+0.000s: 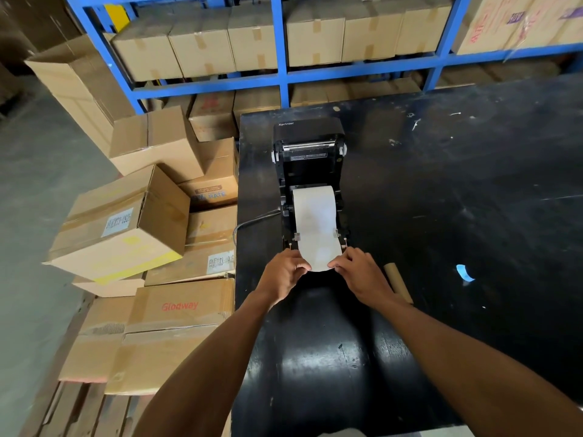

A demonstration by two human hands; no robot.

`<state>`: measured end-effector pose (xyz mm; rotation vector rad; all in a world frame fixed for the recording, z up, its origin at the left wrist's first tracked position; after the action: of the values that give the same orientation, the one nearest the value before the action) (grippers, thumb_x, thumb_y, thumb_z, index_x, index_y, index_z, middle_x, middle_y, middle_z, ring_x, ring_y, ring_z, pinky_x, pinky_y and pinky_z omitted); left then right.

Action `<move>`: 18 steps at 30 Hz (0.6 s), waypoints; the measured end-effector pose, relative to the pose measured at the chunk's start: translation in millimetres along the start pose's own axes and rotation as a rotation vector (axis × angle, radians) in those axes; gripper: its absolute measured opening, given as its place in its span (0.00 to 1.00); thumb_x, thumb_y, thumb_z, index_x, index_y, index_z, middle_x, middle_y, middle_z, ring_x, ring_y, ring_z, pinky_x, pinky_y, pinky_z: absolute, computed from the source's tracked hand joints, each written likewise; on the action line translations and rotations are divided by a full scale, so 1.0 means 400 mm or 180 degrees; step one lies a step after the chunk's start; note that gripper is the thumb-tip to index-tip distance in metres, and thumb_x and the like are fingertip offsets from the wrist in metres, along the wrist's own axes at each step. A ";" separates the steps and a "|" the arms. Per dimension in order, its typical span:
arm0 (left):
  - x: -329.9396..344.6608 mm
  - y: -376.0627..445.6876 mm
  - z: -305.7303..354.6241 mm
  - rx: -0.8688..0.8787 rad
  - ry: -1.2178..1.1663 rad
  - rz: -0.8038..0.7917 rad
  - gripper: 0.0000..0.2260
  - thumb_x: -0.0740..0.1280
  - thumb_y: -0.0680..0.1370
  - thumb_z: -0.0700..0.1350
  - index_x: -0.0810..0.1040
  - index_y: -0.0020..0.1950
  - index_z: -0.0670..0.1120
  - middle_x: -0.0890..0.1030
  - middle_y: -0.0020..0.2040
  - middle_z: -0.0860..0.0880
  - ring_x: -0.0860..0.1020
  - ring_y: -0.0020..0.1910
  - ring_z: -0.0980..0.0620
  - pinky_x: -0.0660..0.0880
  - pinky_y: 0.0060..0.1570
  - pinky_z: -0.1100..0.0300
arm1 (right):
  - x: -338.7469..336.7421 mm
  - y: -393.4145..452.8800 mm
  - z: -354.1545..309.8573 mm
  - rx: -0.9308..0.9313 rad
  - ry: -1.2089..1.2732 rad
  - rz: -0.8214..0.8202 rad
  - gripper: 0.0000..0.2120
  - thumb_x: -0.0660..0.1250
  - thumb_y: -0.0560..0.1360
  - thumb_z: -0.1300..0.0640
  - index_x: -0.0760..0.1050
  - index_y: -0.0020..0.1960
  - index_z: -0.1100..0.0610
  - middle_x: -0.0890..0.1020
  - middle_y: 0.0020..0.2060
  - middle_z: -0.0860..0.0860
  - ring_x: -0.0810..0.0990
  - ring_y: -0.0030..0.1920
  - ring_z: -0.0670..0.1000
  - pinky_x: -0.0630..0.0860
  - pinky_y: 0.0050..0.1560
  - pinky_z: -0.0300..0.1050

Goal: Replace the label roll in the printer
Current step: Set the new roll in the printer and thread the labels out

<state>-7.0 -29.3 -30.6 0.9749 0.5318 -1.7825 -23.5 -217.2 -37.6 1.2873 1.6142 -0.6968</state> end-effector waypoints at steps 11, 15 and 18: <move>0.029 -0.035 -0.004 -0.0110 -0.0039 -0.0146 0.07 0.70 0.79 0.37 0.87 0.53 0.42 0.85 0.57 0.47 0.84 0.55 0.45 0.81 0.54 0.50 | 0.019 -0.044 -0.006 0.0057 0.0077 -0.0039 0.09 0.65 0.79 0.61 0.82 0.56 0.56 0.76 0.44 0.55 0.74 0.46 0.58 0.74 0.44 0.52; 0.036 -0.040 -0.003 -0.0104 0.0030 -0.0210 0.07 0.69 0.79 0.37 0.87 0.53 0.42 0.85 0.56 0.47 0.84 0.54 0.45 0.80 0.53 0.50 | 0.028 -0.052 0.000 0.0144 0.0093 -0.0098 0.10 0.64 0.80 0.59 0.81 0.57 0.54 0.76 0.46 0.54 0.73 0.47 0.57 0.75 0.46 0.53; 0.037 -0.041 -0.002 -0.0115 0.0091 -0.0260 0.08 0.69 0.79 0.37 0.87 0.54 0.42 0.85 0.56 0.46 0.84 0.54 0.45 0.80 0.54 0.49 | 0.035 -0.055 0.001 0.0152 0.0117 -0.0143 0.10 0.64 0.80 0.58 0.81 0.58 0.54 0.75 0.47 0.53 0.73 0.48 0.57 0.75 0.47 0.53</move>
<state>-24.2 -30.2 -44.3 0.9670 0.6276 -1.8275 -44.5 -218.0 -52.9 1.3084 1.6695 -0.7471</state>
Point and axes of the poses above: each hand's wrist, its own y-axis towards the middle knuckle, its own x-axis out of the palm, z = x × y, the point moved 5 cm from there along y, towards the middle knuckle
